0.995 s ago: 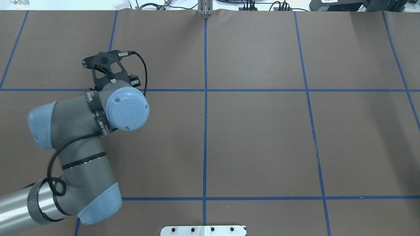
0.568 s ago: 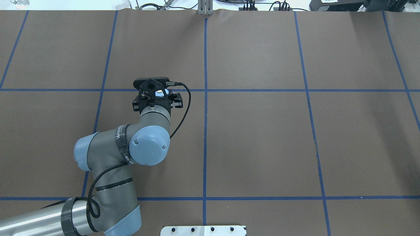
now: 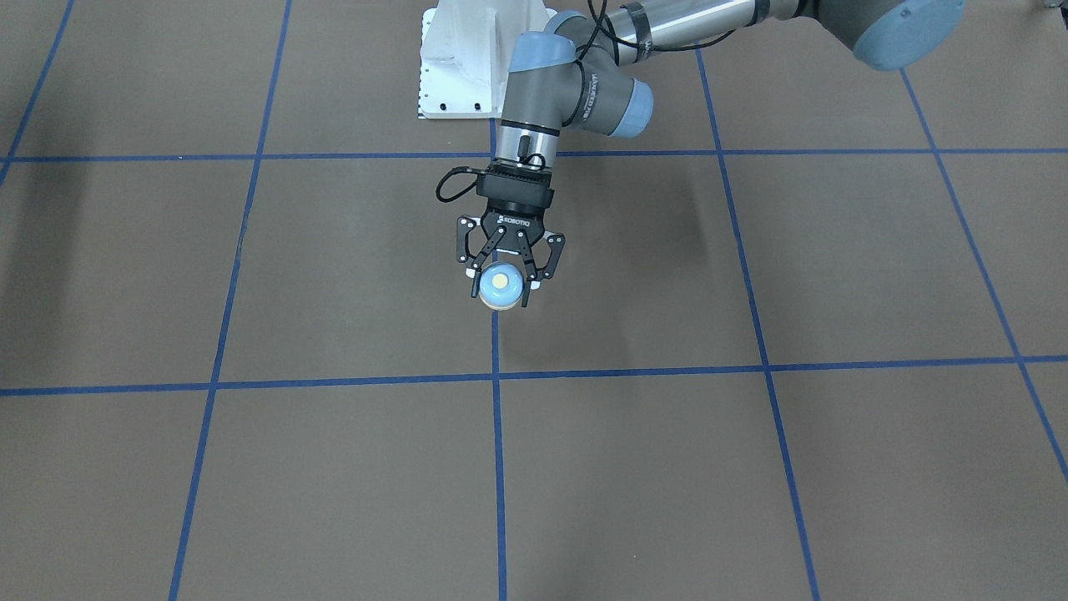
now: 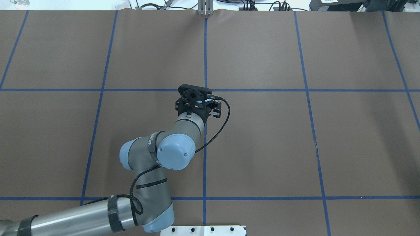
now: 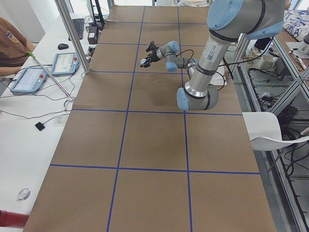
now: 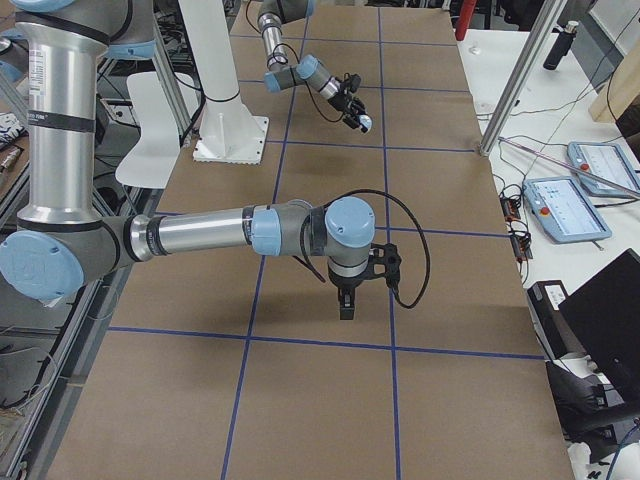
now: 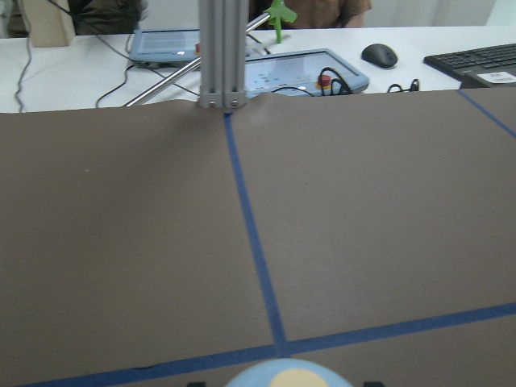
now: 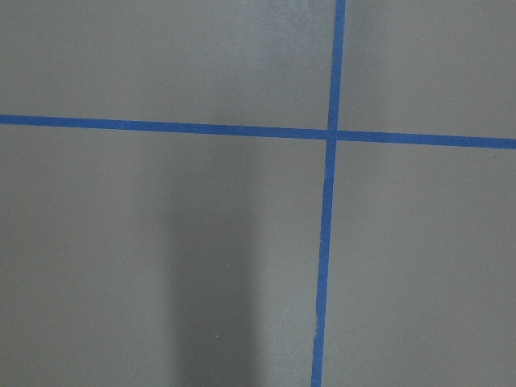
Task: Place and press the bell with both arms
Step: 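Move the left gripper holding the bell over the table centre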
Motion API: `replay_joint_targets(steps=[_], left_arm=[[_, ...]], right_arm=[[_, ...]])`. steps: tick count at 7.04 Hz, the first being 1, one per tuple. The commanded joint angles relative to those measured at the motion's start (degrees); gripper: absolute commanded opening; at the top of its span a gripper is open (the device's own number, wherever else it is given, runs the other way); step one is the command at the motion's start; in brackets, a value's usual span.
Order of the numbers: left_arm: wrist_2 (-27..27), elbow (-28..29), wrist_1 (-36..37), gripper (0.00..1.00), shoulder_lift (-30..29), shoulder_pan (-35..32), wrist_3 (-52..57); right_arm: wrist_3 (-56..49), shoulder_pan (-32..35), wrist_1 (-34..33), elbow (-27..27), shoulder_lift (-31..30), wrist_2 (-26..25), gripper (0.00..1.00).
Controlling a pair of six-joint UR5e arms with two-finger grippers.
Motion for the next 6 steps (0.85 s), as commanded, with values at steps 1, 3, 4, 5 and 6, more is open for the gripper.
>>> replay_joint_targets(steps=[1, 3, 4, 5, 6], left_arm=[[-0.7, 8.7, -5.2, 0.00, -4.6, 0.1, 3.7], [-0.7, 14.2, -6.4, 0.00, -7.3, 0.1, 3.7], [-0.7, 15.3, -6.4, 0.00, -8.0, 0.0, 3.8], [-0.8, 15.9, -6.4, 0.00, -8.0, 0.0, 3.8], [-0.8, 16.2, -6.4, 0.00, -8.0, 0.0, 3.8]], right_arm=[[0.0, -0.1, 0.0, -0.2, 0.0, 0.0, 1.00], [0.0, -0.1, 0.0, -0.2, 0.0, -0.1, 1.00], [0.0, 0.0, 0.0, -0.2, 0.0, 0.0, 1.00], [0.0, 0.0, 0.0, -0.2, 0.0, 0.0, 1.00], [0.0, 0.0, 0.0, -0.1, -0.1, 0.0, 1.00]])
